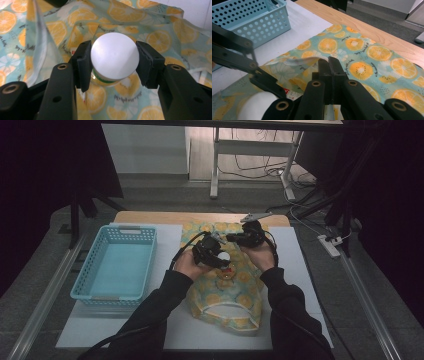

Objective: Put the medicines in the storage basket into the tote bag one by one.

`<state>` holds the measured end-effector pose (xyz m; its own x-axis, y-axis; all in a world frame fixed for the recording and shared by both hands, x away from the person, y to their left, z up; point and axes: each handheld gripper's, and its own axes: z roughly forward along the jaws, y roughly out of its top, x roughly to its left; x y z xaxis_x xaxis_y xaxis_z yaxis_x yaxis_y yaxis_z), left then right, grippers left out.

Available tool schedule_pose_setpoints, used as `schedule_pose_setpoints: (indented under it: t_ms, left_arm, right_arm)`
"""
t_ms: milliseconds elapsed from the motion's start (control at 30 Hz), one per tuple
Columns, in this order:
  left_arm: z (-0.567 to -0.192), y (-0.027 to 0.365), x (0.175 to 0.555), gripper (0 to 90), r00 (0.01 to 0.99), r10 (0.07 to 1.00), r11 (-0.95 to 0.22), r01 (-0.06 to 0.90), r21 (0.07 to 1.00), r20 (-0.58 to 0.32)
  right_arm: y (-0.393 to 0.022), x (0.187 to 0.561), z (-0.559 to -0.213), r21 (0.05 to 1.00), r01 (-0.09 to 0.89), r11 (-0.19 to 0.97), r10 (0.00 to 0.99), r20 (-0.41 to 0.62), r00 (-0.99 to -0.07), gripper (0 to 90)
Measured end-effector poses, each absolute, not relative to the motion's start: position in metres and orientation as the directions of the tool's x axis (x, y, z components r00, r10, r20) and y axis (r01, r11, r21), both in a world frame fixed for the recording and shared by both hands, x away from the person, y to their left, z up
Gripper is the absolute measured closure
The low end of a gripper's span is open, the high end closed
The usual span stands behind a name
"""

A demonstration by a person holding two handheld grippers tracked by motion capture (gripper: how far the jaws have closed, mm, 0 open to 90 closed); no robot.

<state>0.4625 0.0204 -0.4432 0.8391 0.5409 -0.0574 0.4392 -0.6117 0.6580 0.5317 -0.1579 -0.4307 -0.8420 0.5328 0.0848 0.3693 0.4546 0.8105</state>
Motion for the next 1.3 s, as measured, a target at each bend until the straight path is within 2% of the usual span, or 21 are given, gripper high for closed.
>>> schedule_pose_setpoints:
  t_ms: [867, 900, 967, 1133, 1300]
  left_arm:
    - [-0.471, 0.005, 0.479, 49.1, 0.829, 0.556, -0.618, 0.46, 0.637, -0.06]
    - [-0.471, 0.005, 0.48, 48.2, 0.827, 0.558, -0.614, 0.463, 0.639, -0.063]
    - [-0.471, 0.005, 0.48, 40.3, 0.825, 0.561, -0.608, 0.465, 0.643, -0.066]
    - [-0.465, 0.007, 0.476, 31.7, 0.822, 0.566, -0.593, 0.461, 0.66, -0.066]
    - [-0.453, 0.011, 0.471, 25.6, 0.826, 0.549, -0.553, 0.471, 0.687, -0.125]
  right_arm:
    - [-0.161, 0.531, -0.436, 0.808, 0.373, 0.457, 0.536, 0.085, -0.84, 90.0]
    - [-0.161, 0.531, -0.436, 0.808, 0.372, 0.457, 0.536, 0.084, -0.84, 90.0]
    - [-0.161, 0.531, -0.436, 0.808, 0.372, 0.457, 0.536, 0.083, -0.84, 90.0]
    - [-0.161, 0.53, -0.436, 0.809, 0.369, 0.459, 0.534, 0.081, -0.841, 90.0]
    - [-0.163, 0.53, -0.435, 0.809, 0.368, 0.458, 0.533, 0.081, -0.842, 90.0]
